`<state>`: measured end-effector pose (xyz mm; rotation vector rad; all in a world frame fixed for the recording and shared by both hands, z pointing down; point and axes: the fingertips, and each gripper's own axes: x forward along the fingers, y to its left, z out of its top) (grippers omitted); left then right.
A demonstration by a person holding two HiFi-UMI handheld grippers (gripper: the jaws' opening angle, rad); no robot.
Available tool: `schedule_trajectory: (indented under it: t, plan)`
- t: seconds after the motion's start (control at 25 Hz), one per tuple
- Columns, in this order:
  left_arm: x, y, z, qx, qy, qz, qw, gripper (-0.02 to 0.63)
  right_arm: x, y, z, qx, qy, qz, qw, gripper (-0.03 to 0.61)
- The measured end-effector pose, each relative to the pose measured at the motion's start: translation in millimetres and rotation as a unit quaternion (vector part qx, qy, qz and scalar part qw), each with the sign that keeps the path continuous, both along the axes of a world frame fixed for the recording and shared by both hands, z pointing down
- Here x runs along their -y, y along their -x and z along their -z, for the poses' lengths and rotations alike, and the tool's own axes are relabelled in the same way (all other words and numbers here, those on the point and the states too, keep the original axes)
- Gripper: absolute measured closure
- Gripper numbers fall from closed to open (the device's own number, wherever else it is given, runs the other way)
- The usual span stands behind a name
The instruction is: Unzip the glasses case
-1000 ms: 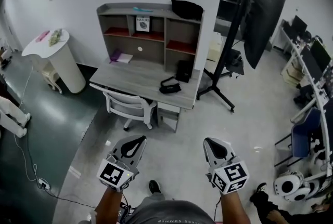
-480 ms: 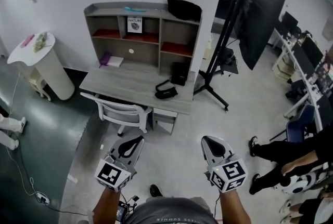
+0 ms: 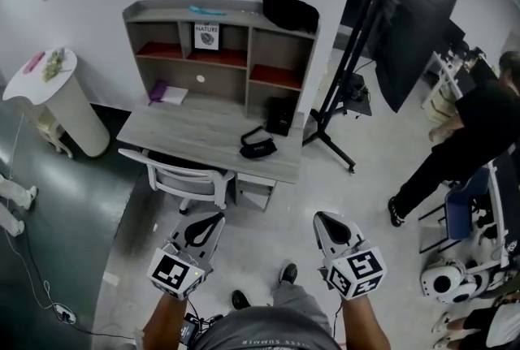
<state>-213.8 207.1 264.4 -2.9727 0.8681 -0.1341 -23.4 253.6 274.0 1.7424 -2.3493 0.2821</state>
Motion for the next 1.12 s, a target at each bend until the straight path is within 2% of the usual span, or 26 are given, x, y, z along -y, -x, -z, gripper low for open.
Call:
schedule_trajectory:
  t: [0.2, 0.4, 0.76, 1.12]
  plan:
    - [29.8, -9.3, -6.4, 0.008, 0.003, 0.021, 0.9997, 0.615, 40.1, -20.0, -5.8, 0.010, -0.002, 0.012, 1.000, 0.566]
    - [60.8, -19.7, -4.8, 0.025, 0.010, 0.060, 0.9978, 0.615, 96.3, -32.3, -10.5, 0.028, -0.001, 0.052, 0.998, 0.566]
    - [128.3, -66.1, -9.7, 0.040, 0.017, 0.113, 0.9927, 0.615, 185.8, -68.1, -18.6, 0.036, 0.010, 0.119, 0.992, 0.566]
    - [178.1, -105.2, -16.8, 0.056, 0.021, 0.166, 0.9843, 0.615, 248.7, -102.1, -34.6, 0.040, 0.019, 0.179, 0.983, 0.566]
